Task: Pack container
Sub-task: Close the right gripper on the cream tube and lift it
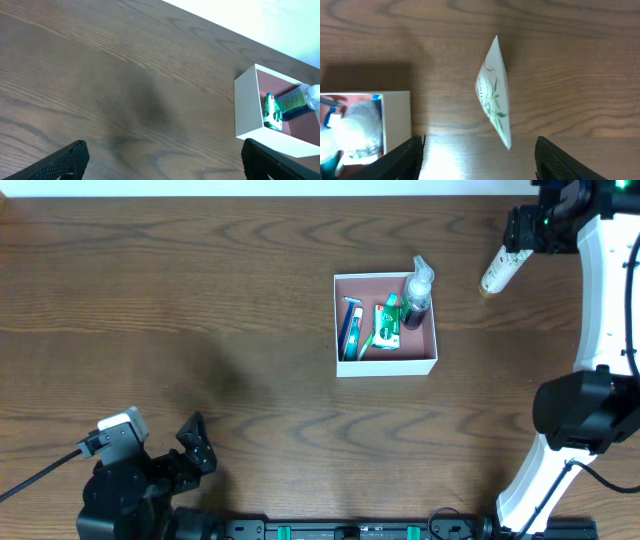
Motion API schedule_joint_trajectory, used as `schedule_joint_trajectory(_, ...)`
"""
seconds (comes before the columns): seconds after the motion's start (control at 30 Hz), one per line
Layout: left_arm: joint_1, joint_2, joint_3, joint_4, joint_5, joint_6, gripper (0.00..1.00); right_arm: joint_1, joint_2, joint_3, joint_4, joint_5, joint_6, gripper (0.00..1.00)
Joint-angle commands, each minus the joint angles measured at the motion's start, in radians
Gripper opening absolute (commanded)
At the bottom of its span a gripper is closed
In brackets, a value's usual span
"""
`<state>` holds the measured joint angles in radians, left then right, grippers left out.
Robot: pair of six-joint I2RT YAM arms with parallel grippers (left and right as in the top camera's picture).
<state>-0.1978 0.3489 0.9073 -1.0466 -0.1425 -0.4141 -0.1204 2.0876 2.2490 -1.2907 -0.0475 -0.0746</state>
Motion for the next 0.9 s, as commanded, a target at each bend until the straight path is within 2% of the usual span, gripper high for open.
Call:
schedule_joint_trajectory(0.0,0.004,-0.004,0.000,0.001,-0.016,0.010,0.98,-0.013,0.007,-0.028,0.029,-0.001,-0.047,0.70)
schedule_joint_trajectory(0.2,0.004,-0.004,0.000,0.001,-0.016,0.010,0.98,-0.029,0.007,-0.091,0.104,-0.002,-0.047,0.69)
schedule_joint_trajectory(0.47,0.004,-0.004,0.000,0.001,-0.016,0.010,0.98,-0.032,0.008,-0.179,0.173,-0.002,-0.047,0.61)
schedule_joint_trajectory(0.53,0.004,-0.004,0.000,0.001,-0.016,0.010,0.98,-0.032,0.008,-0.187,0.178,-0.002,-0.047,0.52)
schedule_joint_trajectory(0.63,0.004,-0.004,0.000,0.001,-0.016,0.010,0.98,-0.032,0.008,-0.189,0.181,-0.002,-0.047,0.25)
schedule_joint_trajectory(0.7,0.004,-0.004,0.000,0.001,-0.016,0.010,0.98,-0.032,0.007,-0.189,0.182,-0.002,-0.046,0.12)
schedule_joint_trajectory(0.8,0.004,-0.004,0.000,0.001,-0.016,0.010,0.98,-0.032,0.005,-0.188,0.183,-0.002,-0.046,0.01)
schedule_joint_trajectory(0.87,0.004,-0.004,0.000,0.001,-0.016,0.010,0.98,-0.032,-0.002,-0.185,0.185,-0.002,-0.043,0.01)
